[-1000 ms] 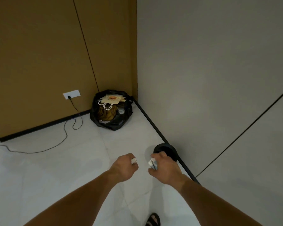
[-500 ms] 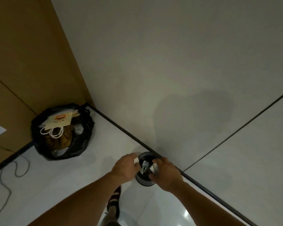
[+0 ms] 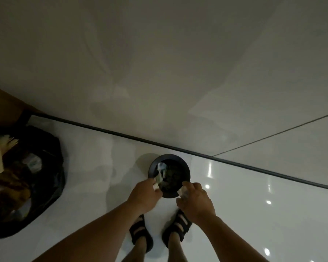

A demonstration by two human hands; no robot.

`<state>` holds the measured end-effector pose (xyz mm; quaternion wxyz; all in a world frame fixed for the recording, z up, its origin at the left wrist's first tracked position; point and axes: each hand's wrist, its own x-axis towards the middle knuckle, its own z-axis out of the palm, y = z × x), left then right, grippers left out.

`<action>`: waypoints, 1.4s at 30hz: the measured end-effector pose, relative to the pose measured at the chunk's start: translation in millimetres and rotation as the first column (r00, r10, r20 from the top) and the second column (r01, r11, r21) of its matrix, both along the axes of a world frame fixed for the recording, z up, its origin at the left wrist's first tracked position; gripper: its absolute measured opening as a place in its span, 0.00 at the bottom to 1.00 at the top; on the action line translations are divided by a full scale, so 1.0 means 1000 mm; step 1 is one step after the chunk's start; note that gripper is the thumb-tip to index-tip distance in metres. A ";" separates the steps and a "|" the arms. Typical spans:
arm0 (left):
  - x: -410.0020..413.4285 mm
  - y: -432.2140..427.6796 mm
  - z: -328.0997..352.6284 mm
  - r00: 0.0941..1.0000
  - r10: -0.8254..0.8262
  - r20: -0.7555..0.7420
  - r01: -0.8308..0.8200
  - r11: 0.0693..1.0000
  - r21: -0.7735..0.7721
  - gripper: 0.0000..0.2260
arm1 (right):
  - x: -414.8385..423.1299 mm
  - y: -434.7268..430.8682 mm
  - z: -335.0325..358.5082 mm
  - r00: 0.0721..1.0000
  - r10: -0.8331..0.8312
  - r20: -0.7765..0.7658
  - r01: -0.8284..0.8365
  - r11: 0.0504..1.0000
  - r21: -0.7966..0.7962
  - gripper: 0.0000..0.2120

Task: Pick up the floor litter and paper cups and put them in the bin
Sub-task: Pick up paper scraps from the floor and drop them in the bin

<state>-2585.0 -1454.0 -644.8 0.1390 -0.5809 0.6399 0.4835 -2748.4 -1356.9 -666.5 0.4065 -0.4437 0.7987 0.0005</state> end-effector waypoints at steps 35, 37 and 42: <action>-0.068 -0.009 0.058 0.834 -0.538 0.122 0.552 0.813 -0.185 0.22 | -0.042 0.016 0.075 0.988 -0.150 -0.035 0.147 0.987 -0.070 0.35; -0.062 -0.001 0.085 0.786 -0.603 0.136 0.618 0.767 -0.174 0.24 | -0.037 0.040 0.115 0.973 -0.225 -0.050 0.221 0.972 -0.077 0.35; -0.072 0.031 0.159 0.687 -0.718 0.108 0.722 0.661 -0.202 0.26 | -0.023 0.107 0.203 0.930 -0.344 -0.133 0.335 0.939 -0.081 0.35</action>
